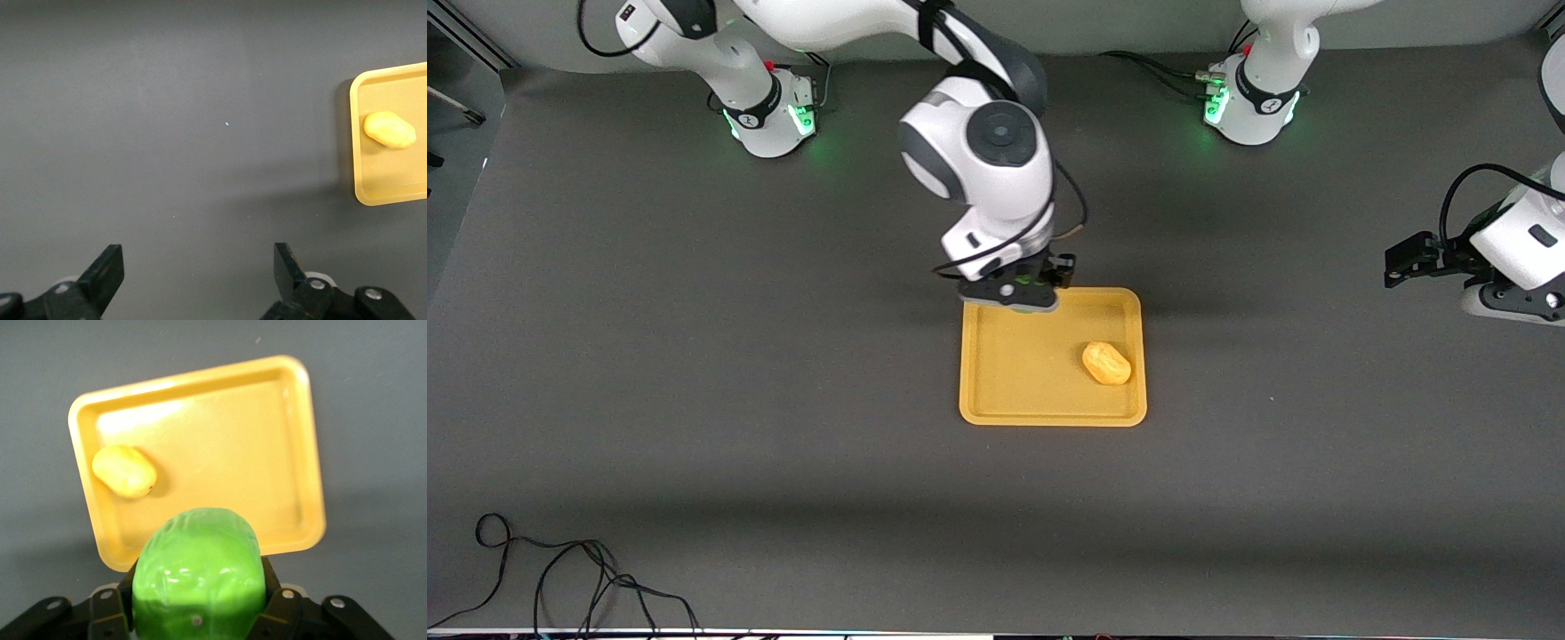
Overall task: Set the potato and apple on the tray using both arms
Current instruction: 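Carry the green apple with the right gripper over the tray, then lower the apple onto the tray beside the potato and open the right gripper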
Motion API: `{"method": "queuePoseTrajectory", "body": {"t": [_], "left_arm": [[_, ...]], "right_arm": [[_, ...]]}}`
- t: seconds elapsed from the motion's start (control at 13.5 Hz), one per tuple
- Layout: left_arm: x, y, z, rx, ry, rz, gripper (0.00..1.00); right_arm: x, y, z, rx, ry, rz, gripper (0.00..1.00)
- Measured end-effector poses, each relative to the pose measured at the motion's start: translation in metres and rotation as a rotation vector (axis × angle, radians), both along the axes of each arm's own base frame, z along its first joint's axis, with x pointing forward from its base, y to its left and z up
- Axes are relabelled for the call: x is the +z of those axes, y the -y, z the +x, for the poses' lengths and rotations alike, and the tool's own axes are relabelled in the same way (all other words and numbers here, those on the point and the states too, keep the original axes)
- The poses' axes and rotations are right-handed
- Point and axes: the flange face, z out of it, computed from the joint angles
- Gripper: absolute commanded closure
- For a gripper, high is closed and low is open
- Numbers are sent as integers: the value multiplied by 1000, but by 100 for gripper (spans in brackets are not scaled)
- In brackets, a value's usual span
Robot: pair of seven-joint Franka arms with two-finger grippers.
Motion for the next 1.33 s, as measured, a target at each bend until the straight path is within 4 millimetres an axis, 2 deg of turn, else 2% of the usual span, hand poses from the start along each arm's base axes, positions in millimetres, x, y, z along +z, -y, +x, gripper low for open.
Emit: {"method": "queuePoseTrajectory", "body": {"t": [0.15,0.37,0.44,0.67,0.89,0.96,1.04,1.11,1.33], "left_arm": [[3,-15,-1,10,6,7,0],[7,-47,-6,12,8,9,0],[9,-51,-8,13,2,9,0],[12,-38,-10,-11,-3,9,0],[10,-17,-10,-46,-11,9,0],[9,-15,-10,-50,-13,9,0],[9,-17,-11,-48,-15,9,0],[9,-20,-11,-43,-17,8,0],[4,-25,-11,-34,-26,8,0]], "right_arm": [[-42,-7,4,5,7,-25,66],[-113,-2,22,13,48,-73,66],[-134,0,26,15,61,-80,66],[-173,3,34,17,101,-53,66],[-190,5,34,19,99,-59,63],[-190,5,34,19,99,-59,47],[-190,5,34,18,99,-59,12],[-190,6,34,17,99,-60,0],[-191,8,36,13,98,-62,0]]}}
